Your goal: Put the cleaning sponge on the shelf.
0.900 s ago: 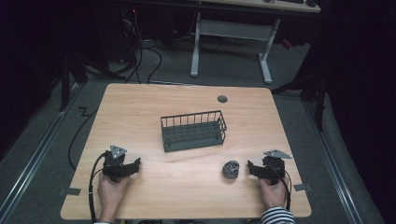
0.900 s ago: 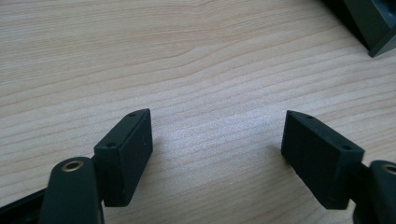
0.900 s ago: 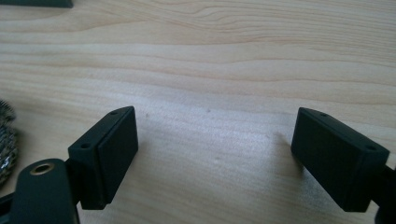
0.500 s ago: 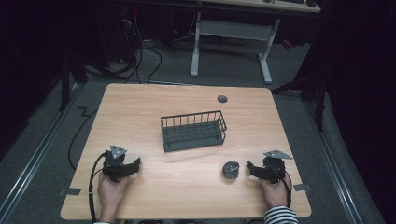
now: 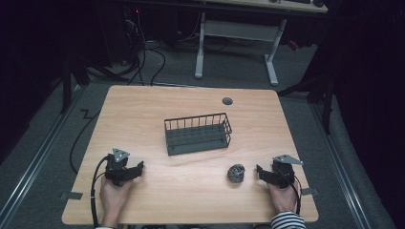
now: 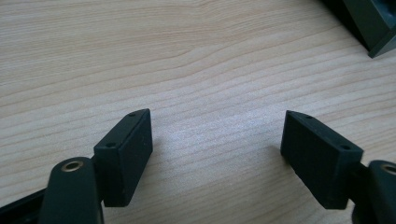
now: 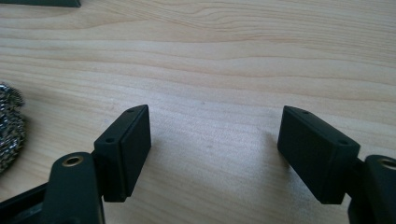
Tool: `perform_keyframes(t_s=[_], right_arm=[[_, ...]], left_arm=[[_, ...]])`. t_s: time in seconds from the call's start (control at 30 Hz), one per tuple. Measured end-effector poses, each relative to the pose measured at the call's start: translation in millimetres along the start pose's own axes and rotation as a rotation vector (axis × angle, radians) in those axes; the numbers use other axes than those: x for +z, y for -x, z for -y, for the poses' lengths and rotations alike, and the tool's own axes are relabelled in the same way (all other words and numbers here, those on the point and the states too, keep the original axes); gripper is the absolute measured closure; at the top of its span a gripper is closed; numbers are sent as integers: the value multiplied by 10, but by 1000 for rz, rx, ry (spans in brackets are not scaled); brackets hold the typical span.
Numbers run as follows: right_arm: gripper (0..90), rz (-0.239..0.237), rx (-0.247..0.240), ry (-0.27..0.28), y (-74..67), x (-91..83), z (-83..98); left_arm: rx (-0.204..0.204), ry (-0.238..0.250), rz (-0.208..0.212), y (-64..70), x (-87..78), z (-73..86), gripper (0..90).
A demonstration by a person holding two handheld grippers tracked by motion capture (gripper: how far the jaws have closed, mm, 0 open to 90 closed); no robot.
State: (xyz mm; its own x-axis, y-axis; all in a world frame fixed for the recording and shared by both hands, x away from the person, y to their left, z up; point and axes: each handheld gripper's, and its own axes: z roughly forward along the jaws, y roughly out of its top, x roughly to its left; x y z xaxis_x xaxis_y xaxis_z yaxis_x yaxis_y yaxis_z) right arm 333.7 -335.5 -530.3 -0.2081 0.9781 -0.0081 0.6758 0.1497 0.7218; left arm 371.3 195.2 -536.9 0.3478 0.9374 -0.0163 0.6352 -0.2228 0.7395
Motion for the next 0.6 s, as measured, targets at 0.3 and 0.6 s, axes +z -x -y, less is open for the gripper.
perform_keyframes(t_s=[0.3,0.6], right_arm=[[288,-6,11,39,8,-135,91],[291,-47,3,61,-32,-291,165]], left_arm=[[-1,0,0,0,1,-1,257],[-1,0,0,0,1,-1,258]])
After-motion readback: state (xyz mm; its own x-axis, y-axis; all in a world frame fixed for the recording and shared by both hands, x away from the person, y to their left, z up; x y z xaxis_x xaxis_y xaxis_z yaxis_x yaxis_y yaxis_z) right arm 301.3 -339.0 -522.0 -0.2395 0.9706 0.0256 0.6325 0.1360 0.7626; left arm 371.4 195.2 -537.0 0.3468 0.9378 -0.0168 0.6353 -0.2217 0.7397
